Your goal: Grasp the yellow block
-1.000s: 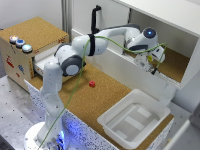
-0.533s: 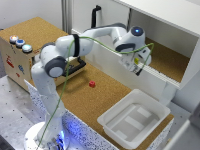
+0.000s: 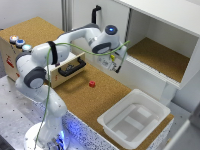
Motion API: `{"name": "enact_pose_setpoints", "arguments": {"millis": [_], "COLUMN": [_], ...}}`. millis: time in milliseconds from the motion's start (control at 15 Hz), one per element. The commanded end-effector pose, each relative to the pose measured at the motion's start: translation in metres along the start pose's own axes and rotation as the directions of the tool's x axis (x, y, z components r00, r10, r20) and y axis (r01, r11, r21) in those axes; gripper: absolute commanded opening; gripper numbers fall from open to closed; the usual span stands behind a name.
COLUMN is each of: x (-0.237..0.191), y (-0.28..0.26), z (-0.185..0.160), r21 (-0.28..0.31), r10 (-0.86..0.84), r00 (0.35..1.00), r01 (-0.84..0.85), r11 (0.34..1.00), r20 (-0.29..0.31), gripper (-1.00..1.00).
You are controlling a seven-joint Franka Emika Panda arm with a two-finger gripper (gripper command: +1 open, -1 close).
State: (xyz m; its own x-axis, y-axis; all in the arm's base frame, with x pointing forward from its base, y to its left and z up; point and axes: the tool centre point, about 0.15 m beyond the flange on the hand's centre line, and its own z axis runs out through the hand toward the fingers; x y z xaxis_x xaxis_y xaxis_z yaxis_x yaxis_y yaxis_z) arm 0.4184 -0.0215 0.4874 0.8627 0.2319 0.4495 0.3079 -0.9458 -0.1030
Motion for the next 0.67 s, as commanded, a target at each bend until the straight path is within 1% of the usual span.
{"name": "enact_pose_setpoints", "arguments": {"millis": [0,200,600], "x": [-0.004,0.006,0.009], "y": [-0.098,-0.143,-0.206], "z": [0.034,0.043,0.064], "r21": [-0.029,0.021,0.072], "r10": [-0.203,-0.351,-0.567], "r00": [0.979,0.936,0.823], "r01": [0.203,0.35,0.564], "r11": [0.979,0.936,0.822], "r20": [0.019,0.031,0.023], "gripper": [-1.0,-1.0,-1.0]}}
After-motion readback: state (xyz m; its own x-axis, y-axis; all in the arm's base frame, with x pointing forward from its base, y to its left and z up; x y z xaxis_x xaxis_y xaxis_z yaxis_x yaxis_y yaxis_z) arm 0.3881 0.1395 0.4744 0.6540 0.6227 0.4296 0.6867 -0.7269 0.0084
